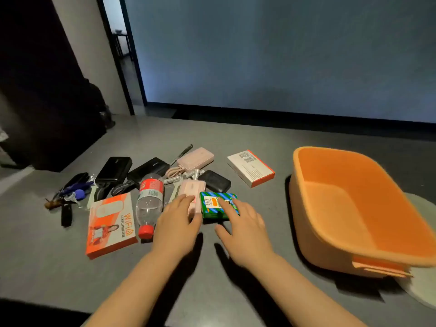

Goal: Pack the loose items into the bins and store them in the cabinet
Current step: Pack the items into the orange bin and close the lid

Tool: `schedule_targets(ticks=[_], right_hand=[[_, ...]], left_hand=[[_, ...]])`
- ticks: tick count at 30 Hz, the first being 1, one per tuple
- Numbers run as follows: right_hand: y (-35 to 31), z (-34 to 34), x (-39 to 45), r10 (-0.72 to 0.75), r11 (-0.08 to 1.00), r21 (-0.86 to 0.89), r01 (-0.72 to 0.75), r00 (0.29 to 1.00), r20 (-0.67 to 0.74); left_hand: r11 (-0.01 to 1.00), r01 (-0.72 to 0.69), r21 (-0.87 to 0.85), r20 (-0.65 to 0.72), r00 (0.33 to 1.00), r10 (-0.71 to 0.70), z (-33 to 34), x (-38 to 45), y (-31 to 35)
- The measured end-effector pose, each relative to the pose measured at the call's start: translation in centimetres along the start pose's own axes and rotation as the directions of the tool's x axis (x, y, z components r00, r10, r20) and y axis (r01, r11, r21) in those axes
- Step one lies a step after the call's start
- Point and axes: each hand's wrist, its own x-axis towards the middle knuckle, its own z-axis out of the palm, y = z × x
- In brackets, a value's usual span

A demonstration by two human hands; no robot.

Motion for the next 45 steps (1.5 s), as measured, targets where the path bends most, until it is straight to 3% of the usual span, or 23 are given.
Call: schedule_targets(ticks=[6,11,17,20,23,25,27,32,34,36,39,45], right_hand=[[-0.8,3.4,5.9,0.056,0.996,0.056,-0.063,0.99,0.127],[-0.1,5.3,5.5,0.146,0.965,0.221,-0.14,0.989,-0.01],[3.4,4.7,2.8,0.154,0.971,0.192,-0.14,0.986,-0.058],[3.5,3.5,2.3,0.246,0.937,0.276,-0.214,0.965,-0.087],[3.7,2.4,2.4,0.428,0.888,0.268,-0.373,0.884,-0.188],[3.7,2.1,2.7,0.52,0.851,0.183,-0.493,0.838,-0.164],[3.9,2.3,3.1,0.52,0.85,0.165,-0.5,0.847,-0.108],[4.5,2.1,3.1,0.438,0.818,0.395,-0.419,0.898,0.045],[4.4,2.0,3.2,0.493,0.824,0.343,-0.451,0.869,-0.041],[3.9,1.9,3.6,0.562,0.823,0.176,-0.54,0.818,-0.123],[3.0,1.9,4.0,0.556,0.824,-0.036,-0.565,0.82,-0.132],[3.2,1.4,3.9,0.524,0.85,-0.046,-0.525,0.851,-0.039]], left_hand=[[0.998,0.047,-0.051,0.027,0.999,-0.046,1.4,2.2,-2.0],[0.998,-0.005,-0.061,0.082,0.997,0.01,2.3,3.3,-4.1],[0.997,-0.024,-0.077,0.082,0.996,0.03,3.2,4.6,-4.6],[0.999,-0.001,-0.047,0.096,0.995,0.006,3.9,5.8,-4.6],[1.0,0.026,0.0,0.074,0.997,-0.026,4.4,7.1,-4.3],[0.999,0.046,0.028,0.05,0.998,-0.047,4.5,7.7,-3.9],[0.998,0.047,0.031,0.041,0.998,-0.048,4.4,8.0,-3.7],[0.999,-0.039,-0.017,0.083,0.996,0.041,4.0,7.5,-4.1],[0.999,-0.049,-0.009,0.072,0.996,0.05,4.0,7.2,-3.9],[0.999,-0.039,0.034,0.07,0.997,0.036,4.1,7.2,-3.6],[0.998,-0.004,0.069,0.083,0.997,-0.001,4.3,7.3,-3.4],[0.997,-0.006,0.077,0.109,0.994,-0.002,4.3,7.3,-3.4]])
